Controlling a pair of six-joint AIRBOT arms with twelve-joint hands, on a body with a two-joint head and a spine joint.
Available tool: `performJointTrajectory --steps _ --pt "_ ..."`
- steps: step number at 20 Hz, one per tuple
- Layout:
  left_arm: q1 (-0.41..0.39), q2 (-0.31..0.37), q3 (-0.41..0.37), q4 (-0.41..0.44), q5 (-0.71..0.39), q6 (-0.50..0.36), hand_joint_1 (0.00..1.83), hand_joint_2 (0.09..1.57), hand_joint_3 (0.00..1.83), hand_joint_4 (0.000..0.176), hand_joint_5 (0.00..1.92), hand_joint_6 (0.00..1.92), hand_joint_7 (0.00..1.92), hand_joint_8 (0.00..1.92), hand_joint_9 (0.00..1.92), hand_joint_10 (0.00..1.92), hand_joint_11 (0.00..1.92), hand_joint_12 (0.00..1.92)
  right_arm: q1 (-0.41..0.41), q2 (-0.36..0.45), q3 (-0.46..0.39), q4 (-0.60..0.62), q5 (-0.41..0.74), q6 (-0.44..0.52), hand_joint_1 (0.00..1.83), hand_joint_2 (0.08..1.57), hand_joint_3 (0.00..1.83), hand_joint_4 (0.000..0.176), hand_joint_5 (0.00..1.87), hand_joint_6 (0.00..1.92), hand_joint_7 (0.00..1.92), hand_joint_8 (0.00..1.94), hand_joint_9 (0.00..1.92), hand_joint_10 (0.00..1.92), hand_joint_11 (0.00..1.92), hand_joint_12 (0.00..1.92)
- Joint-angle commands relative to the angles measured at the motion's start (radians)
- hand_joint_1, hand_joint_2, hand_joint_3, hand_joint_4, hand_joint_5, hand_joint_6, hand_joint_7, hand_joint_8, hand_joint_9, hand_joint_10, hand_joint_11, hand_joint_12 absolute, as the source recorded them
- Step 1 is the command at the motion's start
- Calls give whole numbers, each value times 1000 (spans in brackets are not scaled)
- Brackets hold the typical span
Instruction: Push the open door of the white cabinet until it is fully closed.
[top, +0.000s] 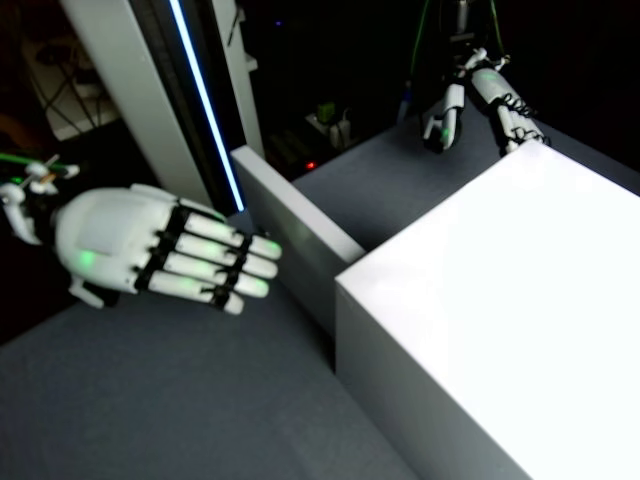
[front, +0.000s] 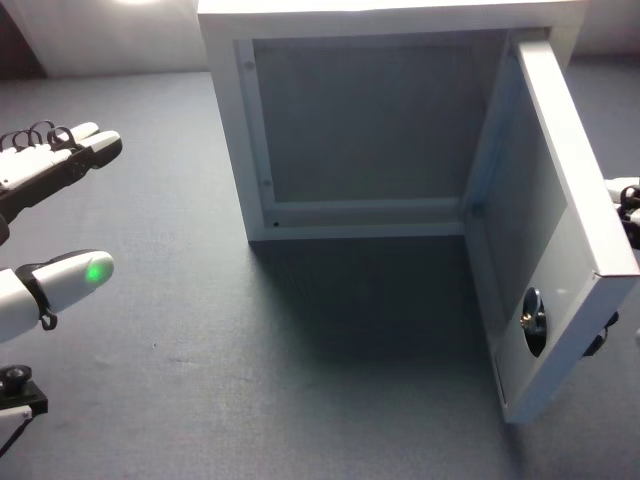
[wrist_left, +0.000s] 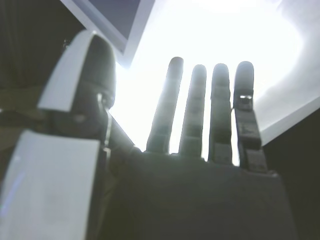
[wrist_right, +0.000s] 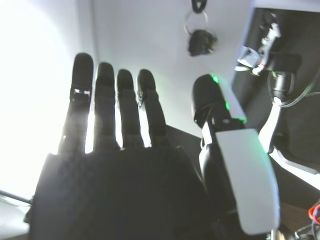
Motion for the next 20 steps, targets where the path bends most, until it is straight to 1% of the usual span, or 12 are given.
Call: performJointTrajectory --steps 1,4,7,9,10,12,13,15,16,17,18,20 --pt "-5 1 -1 -18 -133 -6 421 1323 0 0 151 1 71 1 104 1 0 648 15 2 0 2 122 8 429 1360 0 0 275 10 221 5 219 163 0 1287" --pt "-5 2 -1 -20 -134 -5 423 1304 0 0 127 0 45 0 87 0 0 668 21 -6 5 -16 119 11 408 1347 0 0 290 13 234 8 219 168 0 1279" --pt "-5 2 -1 -23 -135 -4 435 1290 0 0 114 1 25 2 60 4 0 555 65 -30 23 -54 83 29 393 1349 0 0 288 7 221 0 211 178 0 1316" --pt "-5 2 0 -24 -136 -4 399 1292 0 0 106 0 11 0 55 1 0 538 108 -51 37 -90 45 43 367 1359 1 0 226 1 185 2 168 187 0 1173" --pt "-5 2 0 -24 -136 -4 384 1289 0 0 109 1 14 1 62 3 0 626 129 -65 47 -110 25 53 383 1355 0 0 233 5 197 7 190 201 0 1160" --pt "-5 3 1 -24 -137 -4 373 1276 0 5 105 0 6 2 56 0 0 650 170 -84 62 -151 -16 69 370 1359 1 0 263 16 209 8 194 218 0 1173" --pt "-5 4 1 -24 -138 -4 358 1275 0 13 94 0 1 0 54 0 0 637 192 -97 72 -171 -39 79 367 1364 2 0 273 17 227 11 212 240 0 1254" --pt "-5 4 1 -27 -140 -4 341 1276 0 23 88 0 0 0 54 1 0 552 232 -122 89 -207 -76 98 356 1365 2 0 259 7 229 5 188 264 0 1238" --pt "-4 4 1 -29 -142 -4 354 1286 1 8 93 0 0 0 41 3 0 445 251 -138 99 -224 -92 107 234 1384 3 0 231 7 213 2 138 341 0 1271" --pt "-4 4 2 -29 -142 -4 354 1286 1 8 93 0 0 0 41 3 0 445 262 -146 104 -231 -100 110 234 1384 3 0 231 7 213 2 138 341 0 1271" --pt "-4 5 2 -29 -144 -4 387 1289 1 6 100 0 0 0 39 1 0 357 281 -158 112 -244 -110 114 192 1383 0 0 211 1 180 0 53 492 0 1283" --pt "-4 5 2 -31 -146 -4 390 1289 0 4 98 0 0 0 37 1 0 349 300 -173 121 -256 -121 117 200 1380 0 0 198 3 169 2 10 578 0 1322"
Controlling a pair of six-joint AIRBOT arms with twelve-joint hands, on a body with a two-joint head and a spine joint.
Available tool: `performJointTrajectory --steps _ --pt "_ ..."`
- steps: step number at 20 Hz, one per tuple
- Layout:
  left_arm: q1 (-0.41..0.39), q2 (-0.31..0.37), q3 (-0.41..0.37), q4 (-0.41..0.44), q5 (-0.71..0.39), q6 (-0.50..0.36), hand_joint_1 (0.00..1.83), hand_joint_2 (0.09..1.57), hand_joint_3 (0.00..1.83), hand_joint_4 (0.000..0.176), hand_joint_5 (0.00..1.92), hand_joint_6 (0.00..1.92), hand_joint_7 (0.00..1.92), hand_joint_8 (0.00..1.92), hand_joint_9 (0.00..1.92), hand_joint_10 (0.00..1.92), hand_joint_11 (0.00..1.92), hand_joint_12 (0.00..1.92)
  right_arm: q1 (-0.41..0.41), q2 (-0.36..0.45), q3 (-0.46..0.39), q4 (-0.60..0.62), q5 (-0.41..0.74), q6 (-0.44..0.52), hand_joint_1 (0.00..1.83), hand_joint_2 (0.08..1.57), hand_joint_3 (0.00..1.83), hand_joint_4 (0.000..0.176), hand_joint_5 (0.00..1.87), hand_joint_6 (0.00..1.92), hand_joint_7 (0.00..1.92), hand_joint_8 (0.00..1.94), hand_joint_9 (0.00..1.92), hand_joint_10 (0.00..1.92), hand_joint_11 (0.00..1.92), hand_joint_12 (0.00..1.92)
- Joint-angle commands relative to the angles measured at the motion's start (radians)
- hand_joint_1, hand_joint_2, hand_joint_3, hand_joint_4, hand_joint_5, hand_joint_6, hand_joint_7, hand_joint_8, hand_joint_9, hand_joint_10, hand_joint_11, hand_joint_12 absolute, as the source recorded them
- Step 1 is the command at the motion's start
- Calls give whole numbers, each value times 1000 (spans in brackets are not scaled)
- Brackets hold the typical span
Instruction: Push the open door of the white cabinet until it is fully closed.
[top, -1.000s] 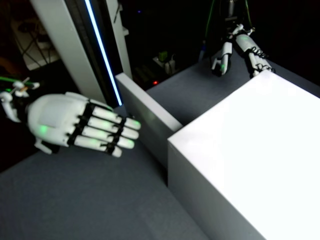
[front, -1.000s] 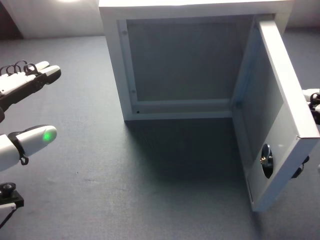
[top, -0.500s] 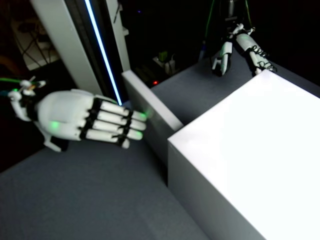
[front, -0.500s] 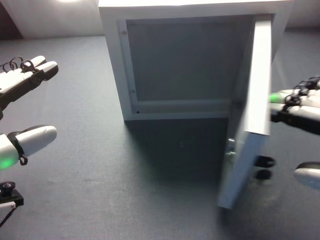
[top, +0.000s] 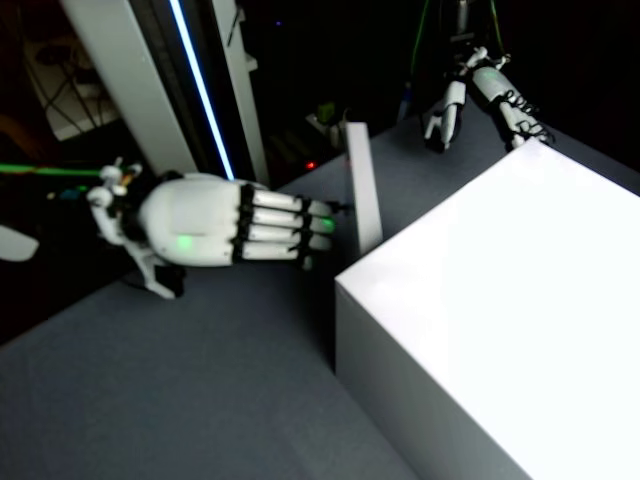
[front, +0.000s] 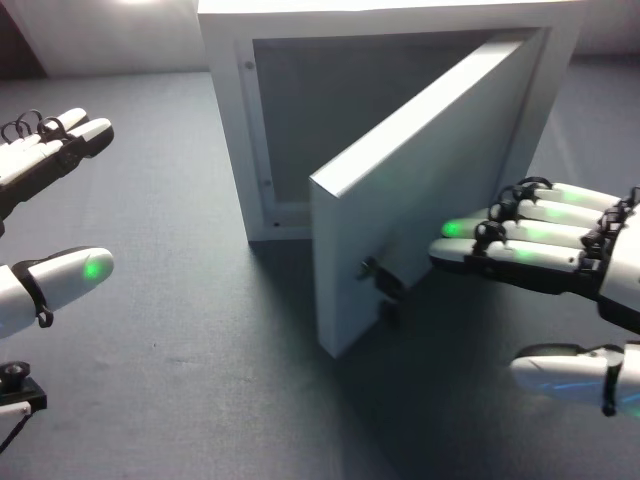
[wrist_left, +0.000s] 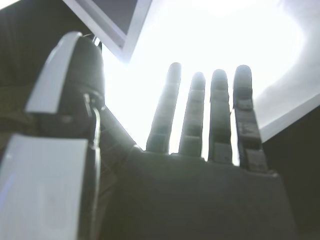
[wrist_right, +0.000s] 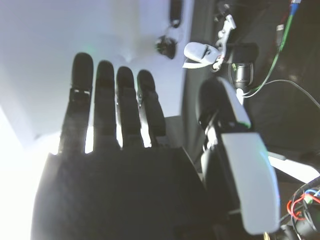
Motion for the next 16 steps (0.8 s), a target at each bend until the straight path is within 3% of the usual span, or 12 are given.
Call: performJointTrajectory --steps 1,3,6,7,9,11,15,16 --pt "-4 4 2 -18 -136 -5 399 1289 0 0 99 0 0 0 38 1 0 348 20 -7 7 11 110 9 228 1371 0 0 178 1 168 2 1 600 0 1332" --pt "-4 4 2 -19 -137 -5 406 1288 0 11 99 0 0 0 47 2 0 489 46 -28 21 -4 95 16 354 1332 0 0 190 8 177 3 0 629 0 1342" --pt "-3 5 2 -21 -141 -5 433 1295 1 0 115 1 7 0 47 0 0 455 78 -55 38 -18 76 20 271 1348 0 0 152 4 144 4 0 547 0 1378" --pt "-3 5 2 -22 -141 -5 438 1293 0 9 113 0 4 0 36 2 0 410 84 -62 42 -19 73 20 278 1349 1 0 147 2 139 2 0 523 0 1387" --pt "-2 5 2 -23 -142 -5 452 1291 1 11 106 4 4 0 32 0 0 319 104 -83 55 -20 67 20 301 1344 0 0 157 6 132 1 0 461 0 1193" --pt "2 4 2 -25 -144 -5 442 1294 1 3 111 3 11 1 39 2 0 324 133 -109 71 -34 47 21 302 1342 0 0 149 2 136 0 0 438 0 1032" --pt "5 4 2 -29 -147 -5 440 1298 1 9 98 0 8 0 44 3 0 353 163 -143 93 -38 25 21 455 1318 0 0 198 13 192 9 45 431 0 1114" --pt "5 4 2 -30 -148 -5 409 1294 0 19 90 0 1 0 38 1 0 327 169 -149 97 -38 21 21 451 1321 0 0 186 5 195 5 41 410 0 1077"
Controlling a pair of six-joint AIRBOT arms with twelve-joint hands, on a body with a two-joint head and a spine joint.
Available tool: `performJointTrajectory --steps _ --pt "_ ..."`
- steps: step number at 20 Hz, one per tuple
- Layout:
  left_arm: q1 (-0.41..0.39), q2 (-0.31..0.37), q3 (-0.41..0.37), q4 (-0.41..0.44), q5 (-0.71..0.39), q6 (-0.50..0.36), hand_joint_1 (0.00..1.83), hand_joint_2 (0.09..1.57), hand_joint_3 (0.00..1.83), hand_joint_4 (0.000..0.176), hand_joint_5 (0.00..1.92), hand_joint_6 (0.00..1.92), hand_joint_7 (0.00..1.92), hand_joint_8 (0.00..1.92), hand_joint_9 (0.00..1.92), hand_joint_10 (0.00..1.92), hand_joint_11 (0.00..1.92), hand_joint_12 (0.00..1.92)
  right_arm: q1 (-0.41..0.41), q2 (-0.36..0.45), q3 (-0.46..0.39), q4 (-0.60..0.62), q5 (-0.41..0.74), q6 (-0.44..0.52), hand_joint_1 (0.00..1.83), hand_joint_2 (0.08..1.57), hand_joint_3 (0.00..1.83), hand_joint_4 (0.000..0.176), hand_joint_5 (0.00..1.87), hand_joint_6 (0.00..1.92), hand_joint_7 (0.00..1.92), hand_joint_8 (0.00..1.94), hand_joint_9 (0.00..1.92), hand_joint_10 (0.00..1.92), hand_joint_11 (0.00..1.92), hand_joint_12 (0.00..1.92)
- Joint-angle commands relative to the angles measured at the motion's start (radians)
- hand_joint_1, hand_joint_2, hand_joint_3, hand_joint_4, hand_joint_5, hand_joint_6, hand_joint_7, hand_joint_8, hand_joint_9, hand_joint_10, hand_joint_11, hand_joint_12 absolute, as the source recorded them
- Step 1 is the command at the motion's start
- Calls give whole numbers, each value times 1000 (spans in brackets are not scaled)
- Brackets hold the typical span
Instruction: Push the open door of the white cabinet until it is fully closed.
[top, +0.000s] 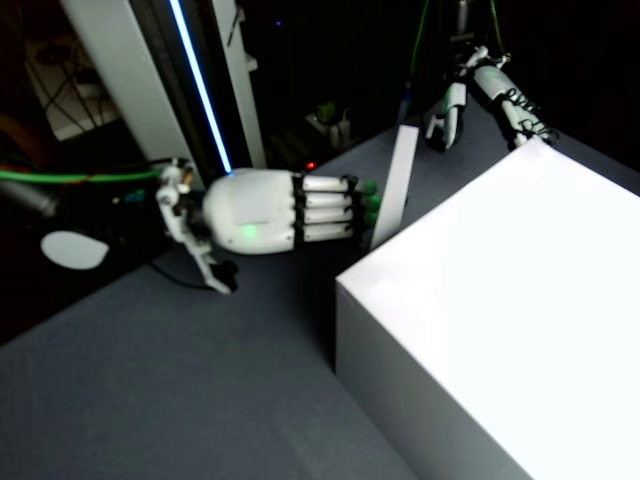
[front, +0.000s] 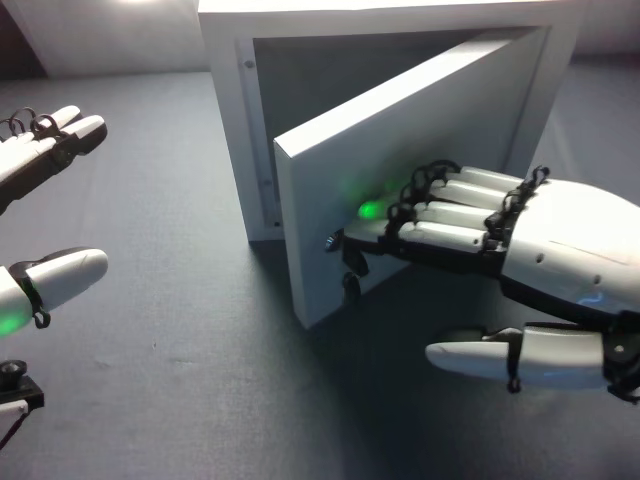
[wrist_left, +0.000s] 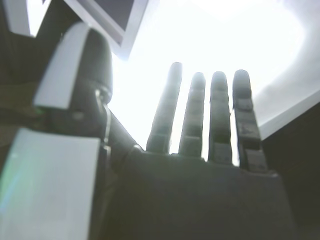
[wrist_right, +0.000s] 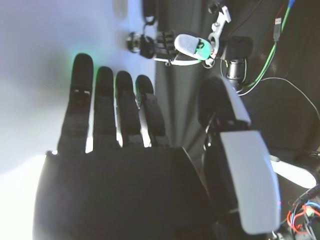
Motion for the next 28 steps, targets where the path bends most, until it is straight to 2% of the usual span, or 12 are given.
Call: performJointTrajectory --steps 1,5,7,9,11,13,17,19,22,24,27,28 --pt "-1 4 2 -17 -135 -4 369 1294 0 23 87 0 0 0 29 0 0 318 22 -7 8 23 114 8 415 1338 2 0 147 1 180 0 27 384 0 1027" --pt "1 2 3 -22 -139 -4 340 1294 0 30 79 0 0 0 21 0 0 358 55 -39 33 16 76 8 573 1297 1 0 197 1 185 0 118 165 0 744" --pt "2 1 3 -23 -142 -4 384 1279 0 35 76 1 0 0 3 1 0 255 66 -57 47 16 58 8 615 1262 0 0 175 0 169 1 157 89 0 842" --pt "3 0 3 -24 -141 -4 394 1277 0 29 79 1 0 0 7 2 0 288 81 -75 62 16 40 7 602 1258 0 0 118 0 109 1 138 41 0 762" --pt "4 -2 2 -24 -139 -4 413 1272 0 8 109 3 4 0 28 6 0 395 92 -87 71 22 27 0 560 1298 4 0 59 2 9 1 23 5 0 325" --pt "4 -4 3 -24 -138 -4 414 1270 0 16 105 0 5 0 27 2 0 427 96 -91 73 50 15 -26 537 1306 1 0 70 4 0 0 0 0 0 26" --pt "6 -6 3 -24 -134 -4 439 1270 0 24 106 2 9 2 18 2 0 401 96 -96 75 124 9 -93 304 1350 13 0 0 0 0 0 0 0 0 0" --pt "6 -8 4 -24 -135 -4 505 1271 0 5 118 4 16 2 30 5 0 344 96 -97 78 136 6 -101 340 1341 2 0 0 0 0 0 0 0 0 0" --pt "8 -7 3 -25 -141 -5 457 1274 1 6 121 3 18 1 28 3 0 335 96 -96 69 129 7 -100 415 1316 0 0 0 0 0 0 0 0 0 0" --pt "10 -7 2 -27 -144 -5 465 1274 0 11 120 1 16 0 19 0 0 259 96 -96 52 104 16 -91 344 1342 6 0 0 0 0 0 0 0 0 0" --pt "17 -7 -1 -35 -153 -5 457 1271 0 10 123 1 17 1 19 3 0 283 95 -94 34 60 54 -28 537 1299 0 0 70 19 0 0 5 2 27 17" --pt "20 -7 -2 -40 -157 -5 455 1274 1 2 124 1 17 1 23 5 0 291 89 -89 24 52 66 -22 595 1248 24 0 98 23 26 9 75 25 5 367"
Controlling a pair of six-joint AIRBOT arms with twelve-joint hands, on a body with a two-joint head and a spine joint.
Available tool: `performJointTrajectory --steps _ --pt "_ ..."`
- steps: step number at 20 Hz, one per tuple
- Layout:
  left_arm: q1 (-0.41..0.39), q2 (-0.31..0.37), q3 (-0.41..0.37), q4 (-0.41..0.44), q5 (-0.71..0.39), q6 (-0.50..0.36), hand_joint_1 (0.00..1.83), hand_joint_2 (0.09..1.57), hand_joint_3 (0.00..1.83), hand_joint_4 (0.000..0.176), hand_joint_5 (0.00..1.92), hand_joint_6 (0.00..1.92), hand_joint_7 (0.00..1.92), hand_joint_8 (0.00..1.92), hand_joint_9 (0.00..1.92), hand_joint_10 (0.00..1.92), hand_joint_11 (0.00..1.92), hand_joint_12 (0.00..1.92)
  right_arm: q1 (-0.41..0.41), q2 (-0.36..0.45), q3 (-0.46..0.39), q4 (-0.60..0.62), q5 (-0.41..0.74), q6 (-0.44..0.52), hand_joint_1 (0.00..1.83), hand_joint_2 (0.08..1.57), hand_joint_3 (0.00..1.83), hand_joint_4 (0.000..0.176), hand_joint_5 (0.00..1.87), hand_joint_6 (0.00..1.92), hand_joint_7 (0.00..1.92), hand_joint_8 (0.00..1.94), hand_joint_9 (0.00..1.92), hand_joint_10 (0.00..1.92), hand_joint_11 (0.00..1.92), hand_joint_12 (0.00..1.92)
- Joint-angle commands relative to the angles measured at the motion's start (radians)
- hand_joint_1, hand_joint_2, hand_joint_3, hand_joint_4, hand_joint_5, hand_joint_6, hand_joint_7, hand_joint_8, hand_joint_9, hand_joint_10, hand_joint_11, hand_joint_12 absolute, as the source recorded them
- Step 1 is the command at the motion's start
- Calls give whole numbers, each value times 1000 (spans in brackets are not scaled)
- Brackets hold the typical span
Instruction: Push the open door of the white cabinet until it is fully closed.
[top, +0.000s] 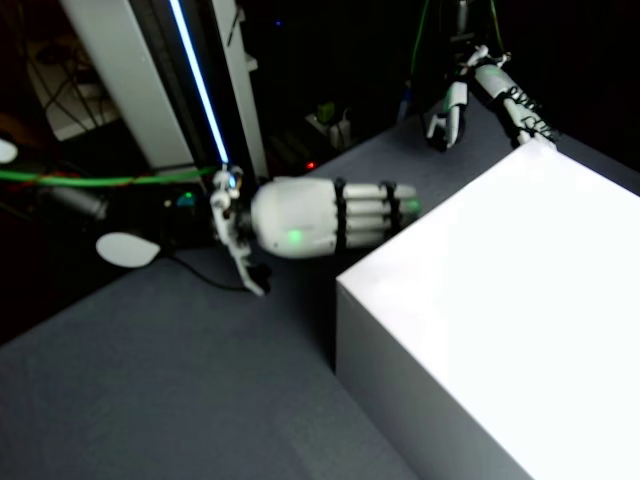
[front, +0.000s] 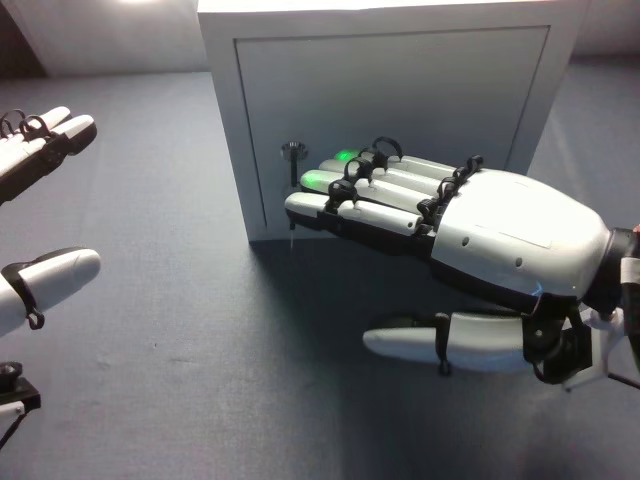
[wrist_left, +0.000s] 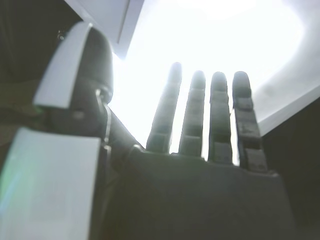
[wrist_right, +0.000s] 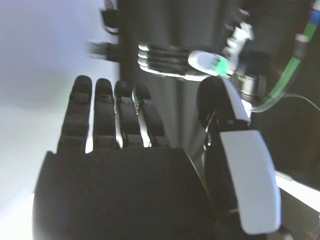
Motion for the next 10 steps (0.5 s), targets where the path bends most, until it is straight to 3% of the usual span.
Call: performJointTrajectory --steps 1,4,7,9,10 --pt "1 -1 -1 -16 -133 -5 445 1278 1 2 117 1 6 2 13 4 0 217 1 12 -10 5 150 15 565 1264 15 0 81 8 33 4 85 22 0 399" --pt "7 2 -4 -20 -141 -5 490 1289 2 0 138 4 21 3 16 3 0 218 -14 36 -29 -13 181 37 533 1292 3 0 78 2 67 3 74 5 0 401" --pt "9 4 -6 -23 -149 -5 444 1297 1 3 136 0 33 1 24 2 0 306 -45 87 -55 -10 224 43 386 1333 3 0 17 0 1 0 2 0 0 32" --pt "12 7 -9 -25 -157 -5 395 1296 0 15 133 0 39 1 44 5 0 468 -81 143 -79 7 255 43 281 1335 3 0 1 0 1 0 0 0 0 0" --pt "20 9 -13 -33 -167 -5 410 1297 0 12 131 0 36 1 44 2 0 448 -116 175 -95 35 290 43 300 1335 2 0 0 0 0 0 0 0 0 0"
